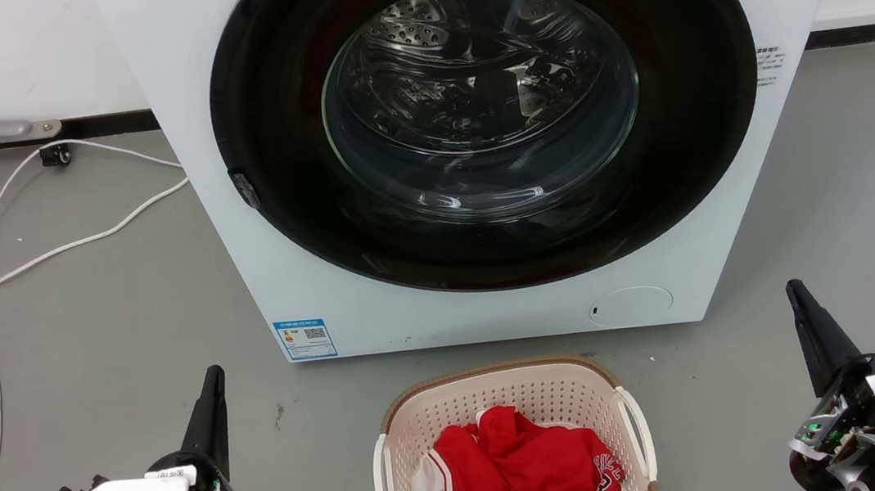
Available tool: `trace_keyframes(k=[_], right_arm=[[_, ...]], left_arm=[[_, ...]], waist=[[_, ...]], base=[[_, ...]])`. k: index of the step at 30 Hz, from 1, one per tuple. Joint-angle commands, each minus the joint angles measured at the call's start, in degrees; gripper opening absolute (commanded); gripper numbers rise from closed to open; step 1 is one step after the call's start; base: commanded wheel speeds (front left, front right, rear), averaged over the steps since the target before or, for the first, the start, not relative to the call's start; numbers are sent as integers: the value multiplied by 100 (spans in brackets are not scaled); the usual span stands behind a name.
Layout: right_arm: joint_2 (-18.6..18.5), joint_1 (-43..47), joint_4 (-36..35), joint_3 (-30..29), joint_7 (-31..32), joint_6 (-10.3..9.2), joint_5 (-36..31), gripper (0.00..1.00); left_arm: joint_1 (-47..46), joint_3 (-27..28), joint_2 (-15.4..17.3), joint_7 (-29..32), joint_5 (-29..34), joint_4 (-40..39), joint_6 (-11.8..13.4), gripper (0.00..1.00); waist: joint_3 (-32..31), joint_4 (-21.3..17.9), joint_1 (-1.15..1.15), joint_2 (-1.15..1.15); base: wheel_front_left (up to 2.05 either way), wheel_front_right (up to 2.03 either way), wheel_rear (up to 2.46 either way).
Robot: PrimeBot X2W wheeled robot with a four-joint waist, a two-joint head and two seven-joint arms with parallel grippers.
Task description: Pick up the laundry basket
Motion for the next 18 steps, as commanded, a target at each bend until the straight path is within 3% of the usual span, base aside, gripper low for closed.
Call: trace_keyframes(k=[1,18], right_arm=[[24,-89,5,-7,15,2,-13,0],[25,-89,5,-10,18,2,-16,0]], left_arm=[[-65,19,-1,4,23,6,-17,0],[-66,21,-3,8,26,6,-17,0]], waist=[[0,0,0,0],[0,0,0,0]], base=[[0,0,0],[0,0,0]])
